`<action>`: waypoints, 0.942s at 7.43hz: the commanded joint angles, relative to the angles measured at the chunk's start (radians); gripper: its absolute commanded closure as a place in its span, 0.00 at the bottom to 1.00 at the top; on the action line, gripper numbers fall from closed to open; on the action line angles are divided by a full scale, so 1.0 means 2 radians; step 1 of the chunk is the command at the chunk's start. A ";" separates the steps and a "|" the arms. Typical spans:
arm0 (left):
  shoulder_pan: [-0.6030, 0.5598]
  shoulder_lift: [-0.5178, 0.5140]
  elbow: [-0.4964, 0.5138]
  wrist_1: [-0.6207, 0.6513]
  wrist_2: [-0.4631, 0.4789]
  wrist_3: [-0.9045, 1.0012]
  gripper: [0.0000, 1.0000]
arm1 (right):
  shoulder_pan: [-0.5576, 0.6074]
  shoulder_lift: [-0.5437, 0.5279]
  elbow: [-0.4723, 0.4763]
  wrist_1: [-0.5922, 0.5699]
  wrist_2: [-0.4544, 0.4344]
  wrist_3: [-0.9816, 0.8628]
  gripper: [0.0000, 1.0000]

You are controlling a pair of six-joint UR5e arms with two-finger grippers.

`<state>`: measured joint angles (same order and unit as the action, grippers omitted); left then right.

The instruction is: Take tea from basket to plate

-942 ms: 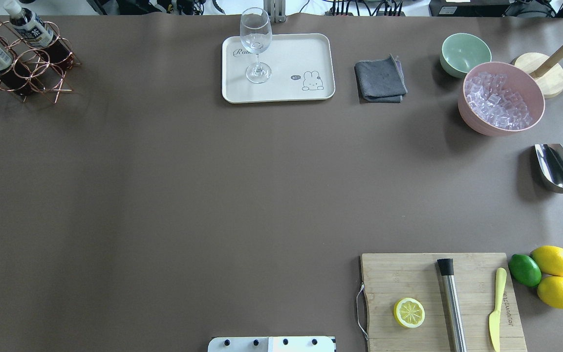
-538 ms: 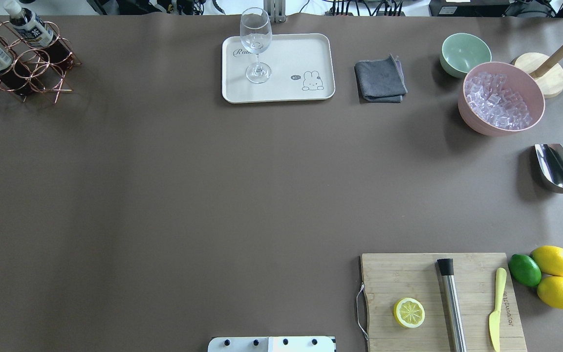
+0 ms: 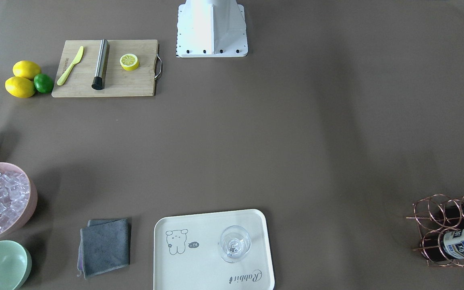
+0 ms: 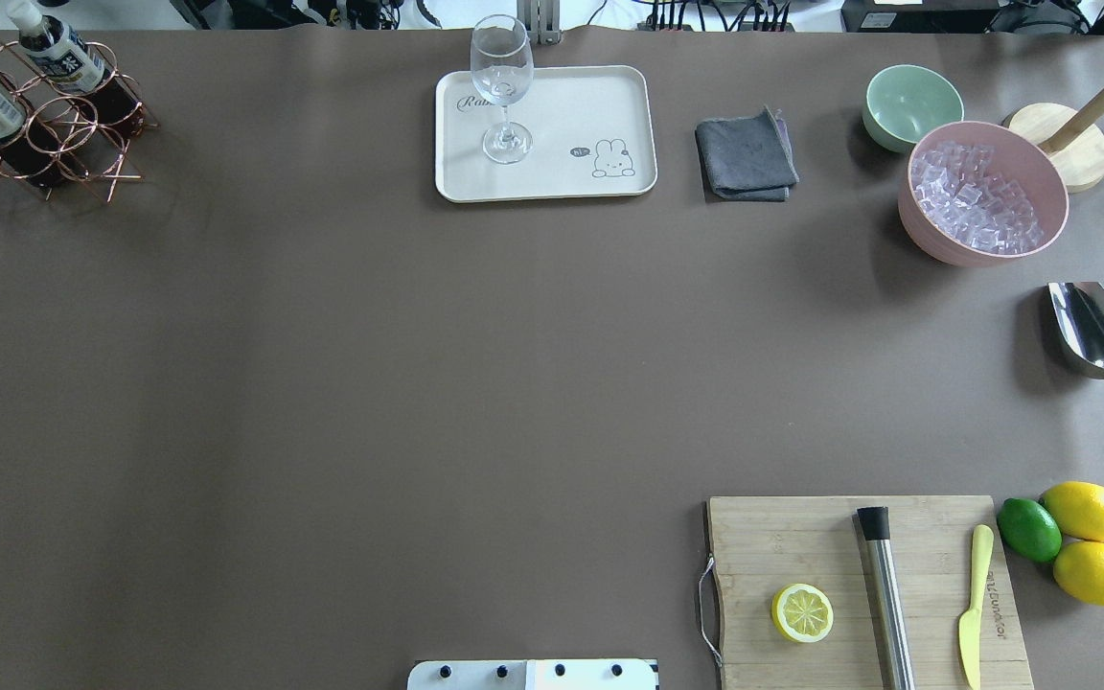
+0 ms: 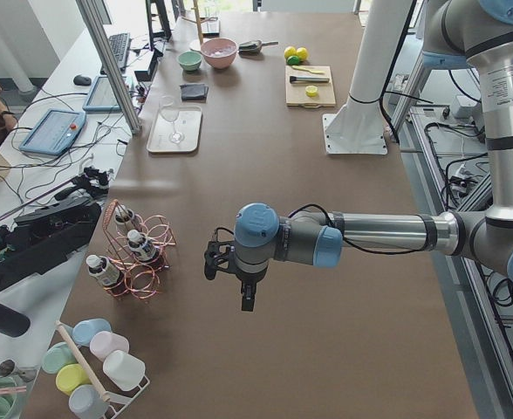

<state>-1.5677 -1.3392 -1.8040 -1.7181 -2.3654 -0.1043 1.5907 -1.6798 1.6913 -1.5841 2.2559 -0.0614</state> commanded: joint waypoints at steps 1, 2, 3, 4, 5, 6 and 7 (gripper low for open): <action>0.000 0.000 0.002 0.001 0.001 0.000 0.02 | -0.001 0.000 0.000 0.000 0.000 0.000 0.00; 0.000 0.000 0.002 0.001 0.000 0.000 0.02 | 0.000 0.000 0.000 0.000 0.000 0.000 0.00; 0.000 0.000 0.002 0.000 0.001 0.000 0.02 | 0.000 0.000 0.003 0.000 0.000 0.000 0.00; 0.000 0.000 0.002 0.000 0.001 0.000 0.02 | 0.000 0.000 0.003 0.000 0.000 0.000 0.00; 0.000 0.000 0.002 0.001 0.001 0.000 0.02 | 0.000 0.000 0.003 0.000 0.000 0.000 0.00; 0.000 0.001 0.003 0.001 0.001 0.000 0.02 | 0.000 -0.001 0.008 0.000 0.000 0.000 0.00; 0.000 0.000 0.005 0.000 0.000 -0.001 0.02 | 0.000 -0.002 0.010 0.000 0.000 -0.001 0.00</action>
<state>-1.5677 -1.3386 -1.7983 -1.7169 -2.3639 -0.1044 1.5907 -1.6805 1.7026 -1.5838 2.2553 -0.0614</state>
